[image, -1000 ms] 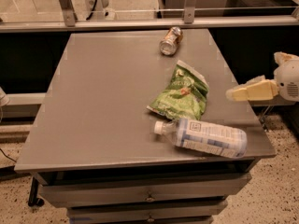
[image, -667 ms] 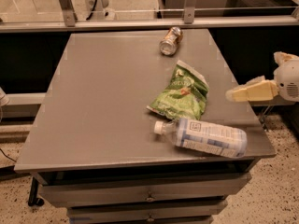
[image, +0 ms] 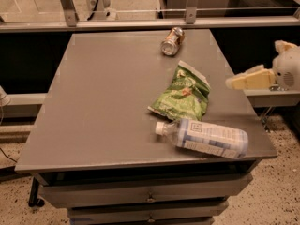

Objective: Move green jalapeno chip bag near blue plastic bottle

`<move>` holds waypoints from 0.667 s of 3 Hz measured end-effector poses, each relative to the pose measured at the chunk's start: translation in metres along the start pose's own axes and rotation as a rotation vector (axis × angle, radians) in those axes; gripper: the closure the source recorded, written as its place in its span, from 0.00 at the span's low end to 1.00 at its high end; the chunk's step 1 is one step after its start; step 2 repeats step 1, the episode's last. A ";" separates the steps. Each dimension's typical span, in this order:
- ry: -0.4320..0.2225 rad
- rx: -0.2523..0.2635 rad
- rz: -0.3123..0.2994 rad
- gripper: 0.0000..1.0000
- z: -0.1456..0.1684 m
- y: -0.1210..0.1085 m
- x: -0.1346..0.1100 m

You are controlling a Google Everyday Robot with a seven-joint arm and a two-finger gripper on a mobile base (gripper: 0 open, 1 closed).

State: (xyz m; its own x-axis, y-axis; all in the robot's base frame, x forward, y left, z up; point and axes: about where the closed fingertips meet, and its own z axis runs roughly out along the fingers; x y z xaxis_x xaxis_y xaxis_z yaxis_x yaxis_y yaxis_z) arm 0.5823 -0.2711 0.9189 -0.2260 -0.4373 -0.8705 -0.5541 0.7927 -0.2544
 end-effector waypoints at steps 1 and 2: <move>-0.081 0.075 -0.046 0.00 0.019 -0.042 -0.026; -0.081 0.075 -0.046 0.00 0.019 -0.042 -0.026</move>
Offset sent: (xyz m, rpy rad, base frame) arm 0.0000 0.0000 0.0000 0.0000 0.0000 0.0000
